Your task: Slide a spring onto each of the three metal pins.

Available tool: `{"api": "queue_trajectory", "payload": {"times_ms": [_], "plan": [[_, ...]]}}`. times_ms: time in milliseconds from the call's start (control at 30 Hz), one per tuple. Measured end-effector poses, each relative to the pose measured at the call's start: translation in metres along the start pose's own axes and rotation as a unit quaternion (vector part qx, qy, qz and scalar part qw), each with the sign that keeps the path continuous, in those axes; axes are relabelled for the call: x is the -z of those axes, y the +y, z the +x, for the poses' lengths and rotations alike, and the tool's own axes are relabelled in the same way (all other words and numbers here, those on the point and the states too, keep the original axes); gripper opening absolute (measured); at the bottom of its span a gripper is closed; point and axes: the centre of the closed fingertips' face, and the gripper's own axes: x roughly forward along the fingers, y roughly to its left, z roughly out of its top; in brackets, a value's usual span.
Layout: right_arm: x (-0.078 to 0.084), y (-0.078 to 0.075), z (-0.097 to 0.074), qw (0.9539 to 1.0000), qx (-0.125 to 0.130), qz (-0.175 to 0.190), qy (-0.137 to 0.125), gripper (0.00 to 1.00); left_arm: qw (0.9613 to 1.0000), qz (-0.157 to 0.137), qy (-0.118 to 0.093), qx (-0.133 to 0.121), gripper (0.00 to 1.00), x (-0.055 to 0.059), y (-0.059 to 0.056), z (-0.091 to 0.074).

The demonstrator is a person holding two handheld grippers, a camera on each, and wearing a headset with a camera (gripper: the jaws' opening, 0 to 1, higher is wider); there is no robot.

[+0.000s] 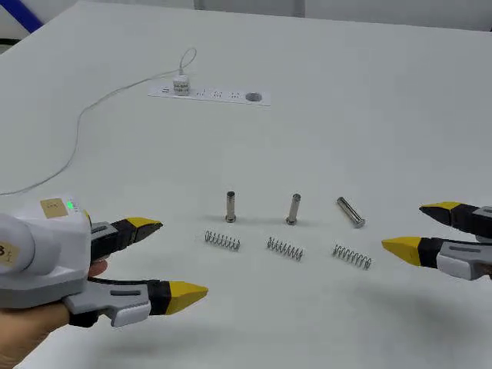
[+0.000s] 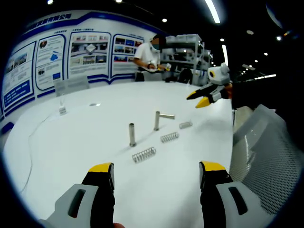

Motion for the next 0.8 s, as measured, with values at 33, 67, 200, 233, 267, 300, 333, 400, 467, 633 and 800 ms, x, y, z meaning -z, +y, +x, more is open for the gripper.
{"api": "queue_trajectory", "payload": {"times_ms": [33,67,200,233,267,300,333,400,467,633,800], "plan": [[-0.002,-0.001,0.002,1.0,0.001,-0.002,0.003,0.55,1.0,0.0,0.0,0.0,0.74,0.0,0.0,0.0],[-0.003,-0.001,0.004,1.0,0.001,-0.004,0.004,0.54,1.0,0.0,0.0,0.0,0.75,0.0,0.0,0.0],[-0.01,-0.004,0.012,0.9999,0.003,-0.011,0.011,0.51,1.0,0.001,-0.001,0.0,0.74,-0.001,-0.001,-0.001],[-0.011,-0.005,0.014,0.9998,0.004,-0.011,0.013,0.51,1.0,0.001,-0.002,0.0,0.74,-0.001,-0.001,-0.001],[-0.013,-0.006,0.017,0.9998,0.004,-0.01,0.016,0.5,1.0,0.001,-0.002,0.001,0.74,-0.001,-0.002,0.0],[-0.014,-0.007,0.019,0.9998,0.006,-0.01,0.018,0.5,1.0,0.001,-0.001,0.001,0.74,-0.001,-0.002,0.0],[-0.014,-0.008,0.021,0.9997,0.007,-0.011,0.021,0.49,1.0,0.0,-0.001,0.002,0.74,-0.001,-0.002,0.0],[-0.015,-0.01,0.026,0.9995,0.008,-0.012,0.03,0.47,1.0,0.0,-0.001,0.002,0.74,-0.001,-0.002,0.0],[-0.015,-0.012,0.032,0.9991,0.01,-0.013,0.039,0.45,1.0,-0.001,-0.002,0.002,0.74,-0.001,-0.002,0.0],[-0.014,-0.016,0.044,0.9981,0.014,-0.014,0.058,0.42,1.0,-0.002,-0.002,0.001,0.74,-0.001,-0.002,-0.001],[-0.015,-0.02,0.055,0.9973,0.017,-0.012,0.07,0.39,1.0,-0.003,-0.002,0.002,0.74,-0.001,-0.002,0.0]]}}
